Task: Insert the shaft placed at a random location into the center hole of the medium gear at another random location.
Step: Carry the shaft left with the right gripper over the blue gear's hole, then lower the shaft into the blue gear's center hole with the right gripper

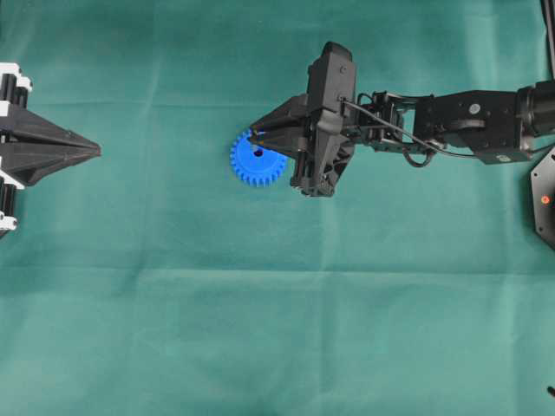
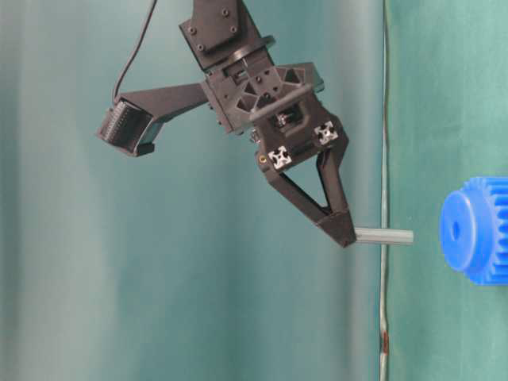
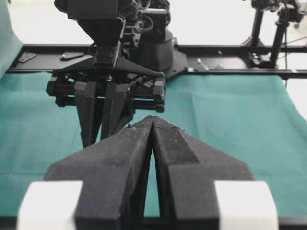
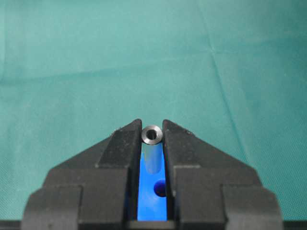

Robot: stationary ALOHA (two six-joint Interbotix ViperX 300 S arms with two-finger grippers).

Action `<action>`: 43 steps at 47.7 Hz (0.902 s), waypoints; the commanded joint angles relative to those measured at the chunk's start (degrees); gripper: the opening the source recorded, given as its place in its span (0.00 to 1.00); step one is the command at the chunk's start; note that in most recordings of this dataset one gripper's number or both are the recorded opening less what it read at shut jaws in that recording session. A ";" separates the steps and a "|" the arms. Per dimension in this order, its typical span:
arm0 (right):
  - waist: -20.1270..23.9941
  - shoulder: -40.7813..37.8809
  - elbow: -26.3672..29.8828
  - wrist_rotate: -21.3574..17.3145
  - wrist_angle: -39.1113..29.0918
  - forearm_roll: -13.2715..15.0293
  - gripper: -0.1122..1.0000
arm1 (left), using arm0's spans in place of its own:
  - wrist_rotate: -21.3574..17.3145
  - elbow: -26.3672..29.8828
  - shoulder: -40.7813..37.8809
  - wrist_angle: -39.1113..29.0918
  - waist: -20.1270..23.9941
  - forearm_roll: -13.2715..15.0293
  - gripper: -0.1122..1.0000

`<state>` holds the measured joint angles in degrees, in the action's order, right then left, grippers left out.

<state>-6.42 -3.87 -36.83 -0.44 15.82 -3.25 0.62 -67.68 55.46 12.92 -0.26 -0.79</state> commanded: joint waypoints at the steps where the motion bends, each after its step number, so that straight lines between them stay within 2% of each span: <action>1: 0.26 0.70 1.14 -0.62 0.18 -0.09 0.22 | 0.00 1.41 -0.18 0.26 -0.09 -0.18 0.10; 21: 0.18 -5.01 1.05 -0.88 2.72 -1.23 0.22 | 0.09 1.41 -0.26 -0.18 -0.09 -0.09 0.10; 43: 0.18 -2.90 1.05 -0.53 2.72 -1.32 0.22 | 0.09 1.41 -0.18 -0.18 -0.18 -0.09 0.10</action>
<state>-6.33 -9.05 -36.47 -0.53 18.28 -4.48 0.62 -67.68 55.55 12.39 -0.26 -0.79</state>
